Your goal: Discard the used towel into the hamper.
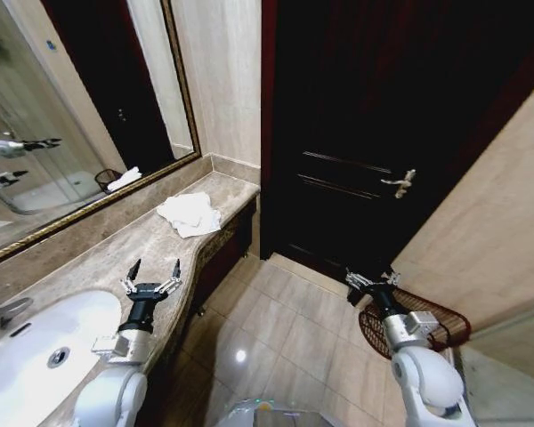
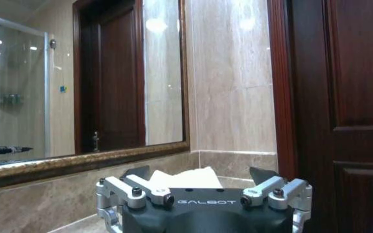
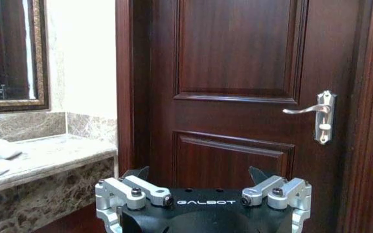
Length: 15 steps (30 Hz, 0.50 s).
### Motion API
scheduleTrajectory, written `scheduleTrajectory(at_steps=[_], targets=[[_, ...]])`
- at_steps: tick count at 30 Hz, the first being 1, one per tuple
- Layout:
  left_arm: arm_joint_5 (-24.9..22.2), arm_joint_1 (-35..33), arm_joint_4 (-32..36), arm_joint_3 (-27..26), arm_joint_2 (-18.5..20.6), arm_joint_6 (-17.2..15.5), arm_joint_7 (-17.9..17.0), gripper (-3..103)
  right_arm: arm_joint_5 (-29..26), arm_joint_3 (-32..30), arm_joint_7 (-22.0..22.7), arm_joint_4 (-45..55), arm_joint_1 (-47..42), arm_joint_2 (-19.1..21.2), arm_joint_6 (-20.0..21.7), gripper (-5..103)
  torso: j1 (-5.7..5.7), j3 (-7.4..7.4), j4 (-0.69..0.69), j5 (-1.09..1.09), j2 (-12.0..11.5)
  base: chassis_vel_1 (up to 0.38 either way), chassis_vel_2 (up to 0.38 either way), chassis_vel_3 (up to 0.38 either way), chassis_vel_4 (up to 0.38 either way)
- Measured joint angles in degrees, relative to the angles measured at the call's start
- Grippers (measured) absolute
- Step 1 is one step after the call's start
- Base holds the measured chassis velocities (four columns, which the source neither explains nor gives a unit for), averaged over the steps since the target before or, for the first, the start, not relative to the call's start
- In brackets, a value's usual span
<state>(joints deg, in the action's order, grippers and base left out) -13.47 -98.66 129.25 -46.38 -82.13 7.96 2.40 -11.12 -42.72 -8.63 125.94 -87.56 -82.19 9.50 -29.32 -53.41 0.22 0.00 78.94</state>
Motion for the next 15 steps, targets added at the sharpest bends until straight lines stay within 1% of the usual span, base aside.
scheduleTrajectory(at_steps=[10, 15], targets=[[-0.1, 0.0, 0.0, 0.3, -0.3, 0.5, -0.1, 100, 0.1, 0.1, -0.2, 0.0, 0.0, -0.1, -0.1, 100, 0.00, 0.00, 0.01, 0.00, 0.0, -0.133, 0.128, 0.137, -0.140], [-0.1, -0.1, -0.1, 0.3, -0.4, 0.6, -0.2, 100, 0.1, 0.1, -0.2, 0.0, -0.1, 0.0, -0.1, 100, 0.00, 0.00, 0.00, 0.00, 0.0, -0.182, 0.168, 0.163, -0.177]])
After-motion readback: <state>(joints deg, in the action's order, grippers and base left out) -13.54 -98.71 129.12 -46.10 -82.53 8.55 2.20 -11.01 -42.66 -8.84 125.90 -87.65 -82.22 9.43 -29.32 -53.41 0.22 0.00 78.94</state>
